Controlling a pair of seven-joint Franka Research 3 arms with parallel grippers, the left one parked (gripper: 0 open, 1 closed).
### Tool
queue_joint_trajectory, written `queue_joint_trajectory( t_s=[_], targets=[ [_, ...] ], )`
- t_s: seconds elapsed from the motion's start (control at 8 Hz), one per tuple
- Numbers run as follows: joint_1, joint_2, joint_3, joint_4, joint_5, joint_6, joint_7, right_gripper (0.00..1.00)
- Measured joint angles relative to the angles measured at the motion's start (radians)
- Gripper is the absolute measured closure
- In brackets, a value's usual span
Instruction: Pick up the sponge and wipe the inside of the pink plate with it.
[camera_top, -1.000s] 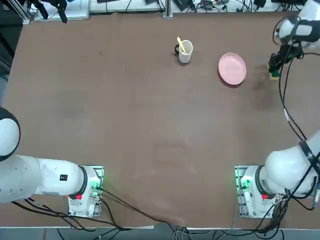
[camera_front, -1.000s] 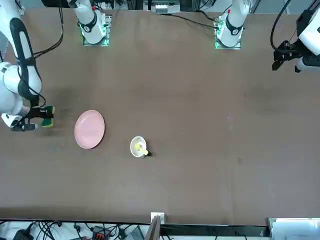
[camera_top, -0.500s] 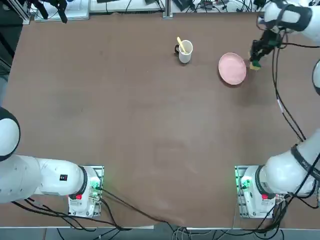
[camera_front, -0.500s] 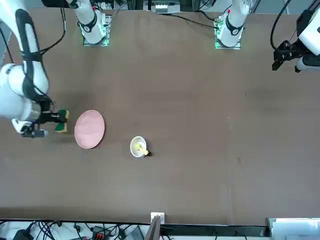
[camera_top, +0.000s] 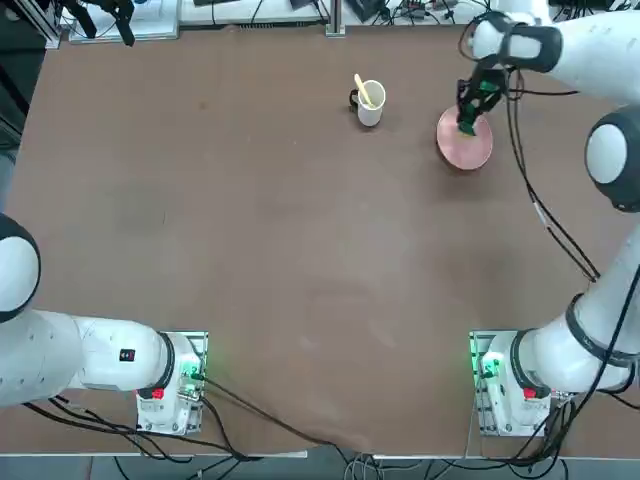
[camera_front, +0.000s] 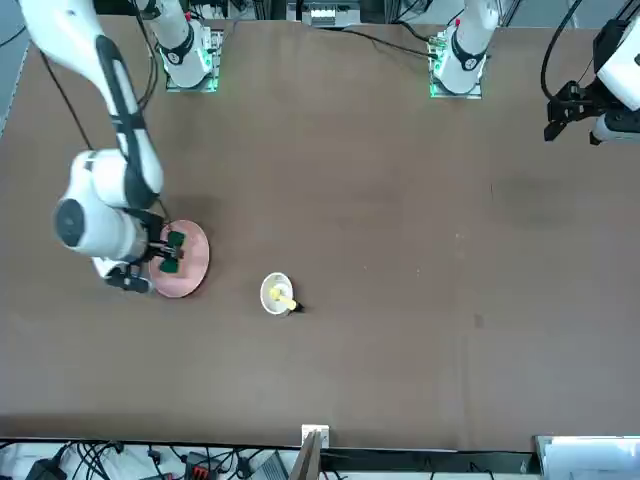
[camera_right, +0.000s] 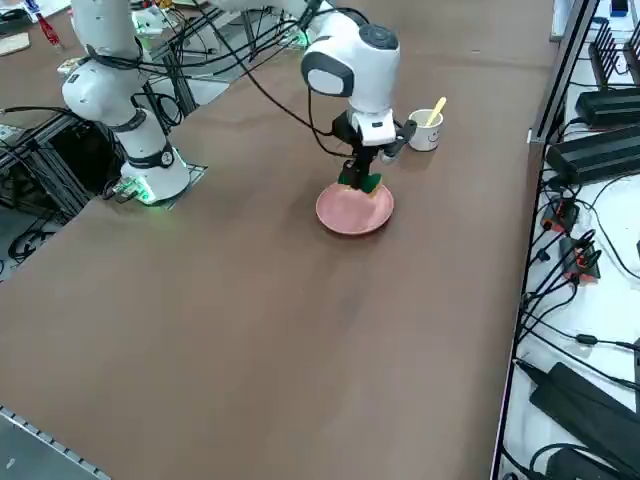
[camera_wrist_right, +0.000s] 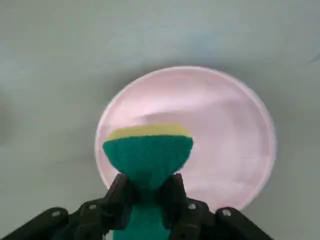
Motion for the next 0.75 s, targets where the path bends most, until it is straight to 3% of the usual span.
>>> queue_joint_trajectory(
  t_s=[0.38, 0.75],
  targets=[
    [0.015, 0.082, -0.01, -0.001, 0.0, 0.026, 0.042, 0.67],
    [0.013, 0.093, -0.018, -0.005, -0.002, 0.018, 0.041, 0.67]
  ],
)
